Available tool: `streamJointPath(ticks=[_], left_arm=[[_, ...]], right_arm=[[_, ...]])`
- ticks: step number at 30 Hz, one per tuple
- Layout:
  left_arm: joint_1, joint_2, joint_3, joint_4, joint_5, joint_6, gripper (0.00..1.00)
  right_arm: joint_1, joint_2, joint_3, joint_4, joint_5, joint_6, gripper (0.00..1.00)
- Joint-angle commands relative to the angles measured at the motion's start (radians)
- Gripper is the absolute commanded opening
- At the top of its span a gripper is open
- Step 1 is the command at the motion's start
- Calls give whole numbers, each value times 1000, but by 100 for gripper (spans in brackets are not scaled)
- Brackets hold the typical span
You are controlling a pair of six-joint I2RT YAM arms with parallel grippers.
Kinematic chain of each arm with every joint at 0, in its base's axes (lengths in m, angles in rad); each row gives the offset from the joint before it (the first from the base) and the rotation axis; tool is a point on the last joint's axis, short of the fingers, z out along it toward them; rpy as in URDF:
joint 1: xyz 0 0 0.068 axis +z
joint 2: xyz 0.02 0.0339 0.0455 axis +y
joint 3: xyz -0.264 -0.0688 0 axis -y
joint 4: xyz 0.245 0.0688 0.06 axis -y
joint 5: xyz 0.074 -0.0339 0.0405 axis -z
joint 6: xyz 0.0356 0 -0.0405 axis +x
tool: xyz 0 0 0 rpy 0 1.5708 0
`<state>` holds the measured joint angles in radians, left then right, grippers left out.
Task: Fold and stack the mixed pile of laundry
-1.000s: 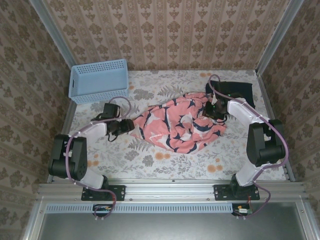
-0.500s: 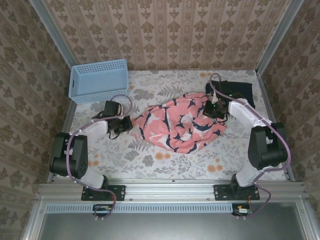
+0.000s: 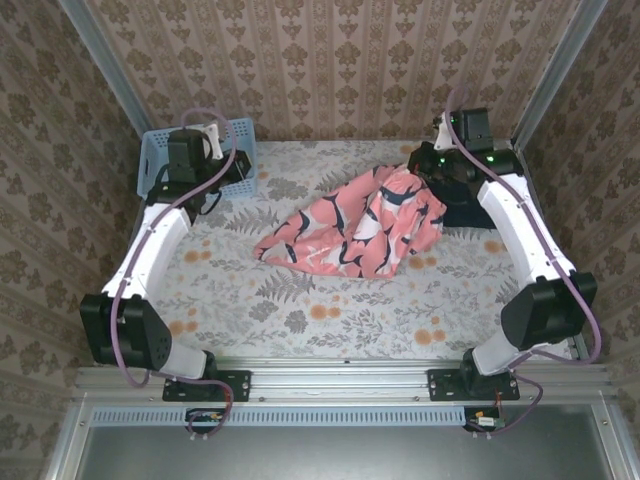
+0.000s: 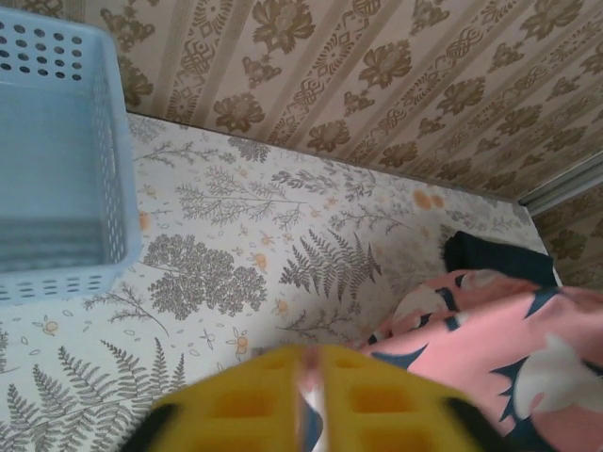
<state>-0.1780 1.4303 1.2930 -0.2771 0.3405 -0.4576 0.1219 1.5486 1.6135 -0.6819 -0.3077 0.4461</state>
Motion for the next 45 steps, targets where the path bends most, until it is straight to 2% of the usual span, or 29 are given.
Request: streamJointPath(ticks=[1, 4, 7, 12, 17, 25, 29, 32, 34, 36, 38, 42, 45], left_arm=[[-1, -18, -121, -28, 24, -23, 45], [-18, -16, -250, 42, 50, -82, 67], [-43, 11, -344, 100, 57, -131, 72], [-99, 74, -419, 145, 32, -176, 73], [-156, 139, -453, 121, -15, -181, 71], [-204, 81, -501, 2, -183, -108, 76], [-240, 90, -512, 40, -215, -115, 76], [-244, 124, -534, 157, -172, -156, 70], [-248, 157, -526, 212, -148, -172, 59], [-255, 188, -509, 240, -136, -177, 34], [-254, 194, -497, 256, -124, -179, 0], [-230, 116, -424, 185, -116, -135, 0], [-163, 91, -254, 85, -79, -60, 0]], right_arm=[[-10, -67, 4, 5, 25, 7, 0], [-47, -89, -96, 48, 39, 31, 0], [-83, -103, -216, 117, 31, 69, 0], [-114, -113, -318, 184, 42, 88, 0], [-125, -114, -327, 178, 39, 76, 0], [-136, -127, -331, 178, 33, 63, 0], [-136, -123, -340, 188, 21, 71, 0], [-136, -118, -344, 187, 18, 71, 0], [-136, -120, -343, 183, 16, 68, 0], [-136, -123, -342, 175, 17, 62, 0], [-136, -127, -337, 166, 19, 55, 0], [-140, -129, -316, 165, 17, 45, 0], [-153, -77, -230, 186, -40, 52, 0]])
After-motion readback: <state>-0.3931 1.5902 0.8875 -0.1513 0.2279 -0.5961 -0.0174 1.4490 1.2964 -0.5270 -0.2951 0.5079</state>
